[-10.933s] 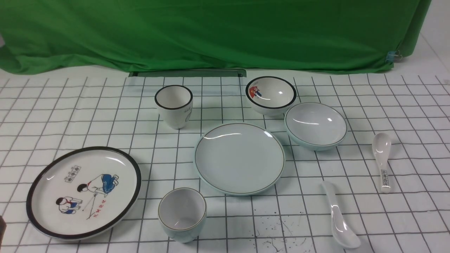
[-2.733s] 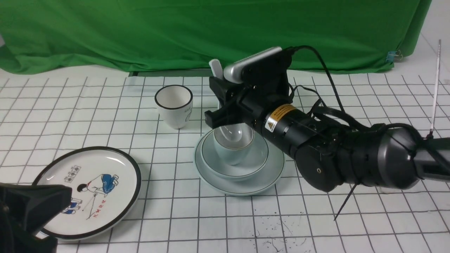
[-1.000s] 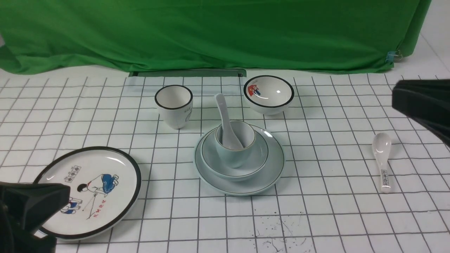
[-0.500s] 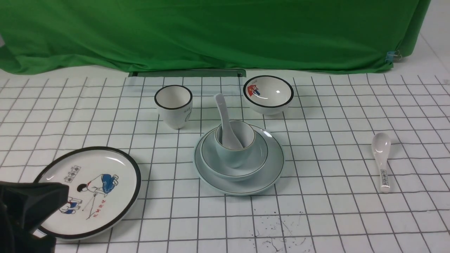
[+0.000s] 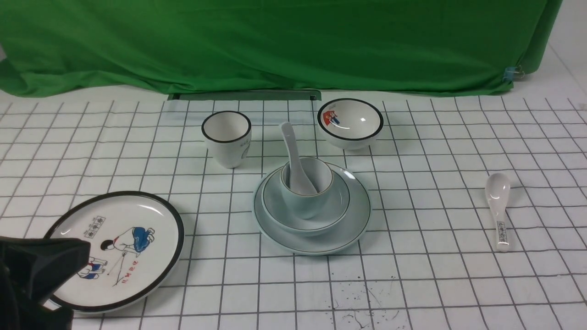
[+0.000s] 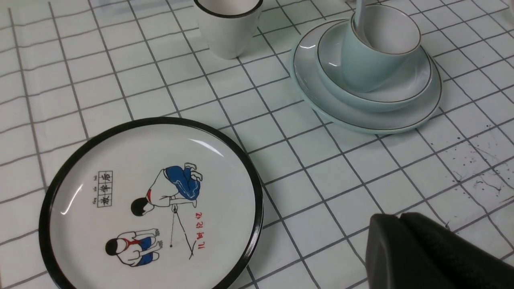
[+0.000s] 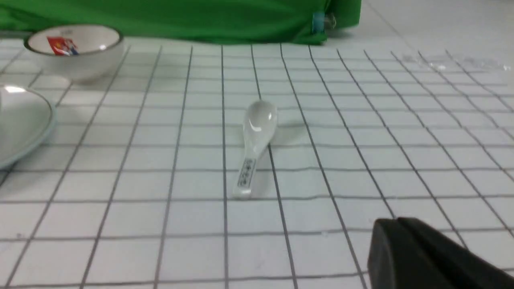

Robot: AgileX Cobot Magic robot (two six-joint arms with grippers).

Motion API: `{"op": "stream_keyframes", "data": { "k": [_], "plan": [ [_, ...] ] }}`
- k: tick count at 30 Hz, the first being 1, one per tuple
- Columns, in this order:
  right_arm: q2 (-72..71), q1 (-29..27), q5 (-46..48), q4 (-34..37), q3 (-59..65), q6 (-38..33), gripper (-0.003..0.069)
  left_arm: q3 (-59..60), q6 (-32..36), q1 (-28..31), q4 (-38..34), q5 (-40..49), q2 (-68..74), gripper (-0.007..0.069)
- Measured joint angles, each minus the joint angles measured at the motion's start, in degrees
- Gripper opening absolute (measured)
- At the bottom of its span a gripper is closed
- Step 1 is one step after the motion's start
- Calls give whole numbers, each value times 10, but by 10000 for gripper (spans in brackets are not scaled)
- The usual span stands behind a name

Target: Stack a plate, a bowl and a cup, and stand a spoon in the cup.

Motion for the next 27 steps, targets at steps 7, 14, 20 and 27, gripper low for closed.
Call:
{"op": "stream_keyframes", "data": {
  "k": [7, 14, 20, 27],
  "plan": [
    [1, 0, 8, 0, 0, 1, 15, 0, 1, 0, 0, 0, 0, -30],
    [1, 0, 8, 1, 0, 1, 22, 0, 1, 0, 0, 0, 0, -30],
    [1, 0, 8, 1, 0, 1, 48, 0, 1, 0, 0, 0, 0, -30],
    [1, 0, 8, 1, 0, 1, 60, 5, 1, 0, 0, -10, 0, -30]
  ]
}}
